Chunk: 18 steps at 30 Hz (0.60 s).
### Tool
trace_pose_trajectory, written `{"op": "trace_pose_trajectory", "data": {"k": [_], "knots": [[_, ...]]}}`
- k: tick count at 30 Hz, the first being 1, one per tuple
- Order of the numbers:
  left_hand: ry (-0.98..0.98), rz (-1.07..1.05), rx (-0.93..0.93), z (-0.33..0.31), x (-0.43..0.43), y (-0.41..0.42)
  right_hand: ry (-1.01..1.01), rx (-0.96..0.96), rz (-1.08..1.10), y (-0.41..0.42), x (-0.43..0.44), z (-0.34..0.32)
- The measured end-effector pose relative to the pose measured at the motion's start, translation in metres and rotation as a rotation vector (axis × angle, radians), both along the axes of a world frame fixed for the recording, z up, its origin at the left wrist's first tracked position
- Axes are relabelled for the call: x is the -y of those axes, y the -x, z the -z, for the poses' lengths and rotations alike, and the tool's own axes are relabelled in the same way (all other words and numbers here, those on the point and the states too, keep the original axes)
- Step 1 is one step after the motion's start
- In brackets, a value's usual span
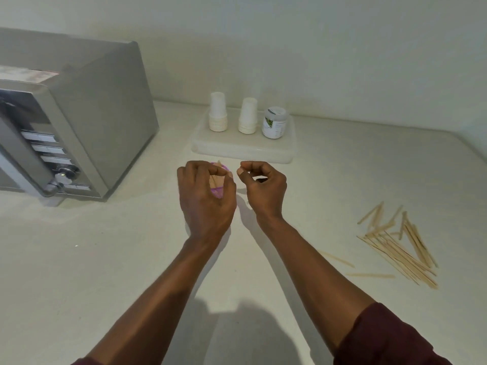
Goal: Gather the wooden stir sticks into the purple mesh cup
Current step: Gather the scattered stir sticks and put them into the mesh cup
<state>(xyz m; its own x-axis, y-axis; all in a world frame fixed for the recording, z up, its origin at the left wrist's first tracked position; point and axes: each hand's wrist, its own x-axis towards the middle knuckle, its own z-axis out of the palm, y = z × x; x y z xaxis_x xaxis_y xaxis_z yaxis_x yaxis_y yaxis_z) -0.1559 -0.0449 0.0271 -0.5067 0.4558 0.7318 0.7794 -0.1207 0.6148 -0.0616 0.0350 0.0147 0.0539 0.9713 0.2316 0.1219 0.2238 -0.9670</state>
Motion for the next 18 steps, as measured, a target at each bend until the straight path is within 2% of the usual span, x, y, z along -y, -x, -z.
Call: {"op": "trace_pose_trajectory", "data": {"k": [2, 4, 9, 11, 13, 18], "knots": [[-0.029, 0.12, -0.051, -0.001, 0.005, -0.02, -0.013, 0.054, 0.024, -0.028, 0.003, 0.0], [0.028, 0.252, -0.098, 0.002, 0.008, -0.038, -0.023, 0.132, 0.04, -0.061, 0.007, -0.001], [0.484, 0.529, -0.305, 0.023, 0.006, -0.089, 0.01, 0.486, 0.122, -0.156, 0.019, -0.001], [0.679, 0.589, -0.434, 0.031, 0.004, -0.11, 0.087, 0.614, 0.158, -0.192, 0.022, -0.001], [0.783, 0.62, -0.554, 0.037, 0.004, -0.131, 0.189, 0.726, 0.208, -0.228, 0.026, -0.002], [0.818, 0.619, -0.668, 0.045, 0.004, -0.166, 0.362, 0.955, 0.342, -0.296, 0.038, 0.005]]}}
